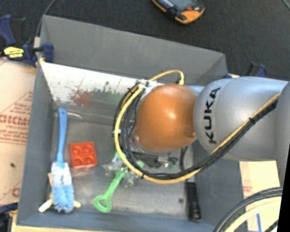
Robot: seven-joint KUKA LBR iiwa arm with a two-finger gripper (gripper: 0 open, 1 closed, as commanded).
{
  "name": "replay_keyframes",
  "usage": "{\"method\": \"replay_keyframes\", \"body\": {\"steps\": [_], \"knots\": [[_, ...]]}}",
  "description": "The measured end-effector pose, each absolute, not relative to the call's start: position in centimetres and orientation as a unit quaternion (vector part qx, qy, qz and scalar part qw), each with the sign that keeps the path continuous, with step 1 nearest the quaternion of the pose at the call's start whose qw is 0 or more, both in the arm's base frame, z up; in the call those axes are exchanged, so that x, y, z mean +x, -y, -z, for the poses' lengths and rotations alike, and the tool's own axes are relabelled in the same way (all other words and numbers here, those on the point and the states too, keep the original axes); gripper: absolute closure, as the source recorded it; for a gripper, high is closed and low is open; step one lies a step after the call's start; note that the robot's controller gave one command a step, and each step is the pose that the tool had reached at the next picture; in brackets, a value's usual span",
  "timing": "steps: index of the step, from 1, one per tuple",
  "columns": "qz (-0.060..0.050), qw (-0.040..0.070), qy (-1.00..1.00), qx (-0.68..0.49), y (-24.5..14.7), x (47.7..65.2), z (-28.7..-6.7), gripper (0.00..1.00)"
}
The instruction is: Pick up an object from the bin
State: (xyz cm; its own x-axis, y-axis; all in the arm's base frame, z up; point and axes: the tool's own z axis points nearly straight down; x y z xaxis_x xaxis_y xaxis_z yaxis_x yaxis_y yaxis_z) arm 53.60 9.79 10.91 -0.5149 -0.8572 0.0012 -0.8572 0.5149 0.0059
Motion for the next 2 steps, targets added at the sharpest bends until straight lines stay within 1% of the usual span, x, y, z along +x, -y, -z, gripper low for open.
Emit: {"method": "replay_keyframes", "body": {"steps": [1,2], "knots": [[0.002,-0.001,0.871,0.491,-9.8,53.8,-13.1,1.0],[0.004,0.004,0.871,0.491,-9.8,53.5,-15.3,1.0]]}}
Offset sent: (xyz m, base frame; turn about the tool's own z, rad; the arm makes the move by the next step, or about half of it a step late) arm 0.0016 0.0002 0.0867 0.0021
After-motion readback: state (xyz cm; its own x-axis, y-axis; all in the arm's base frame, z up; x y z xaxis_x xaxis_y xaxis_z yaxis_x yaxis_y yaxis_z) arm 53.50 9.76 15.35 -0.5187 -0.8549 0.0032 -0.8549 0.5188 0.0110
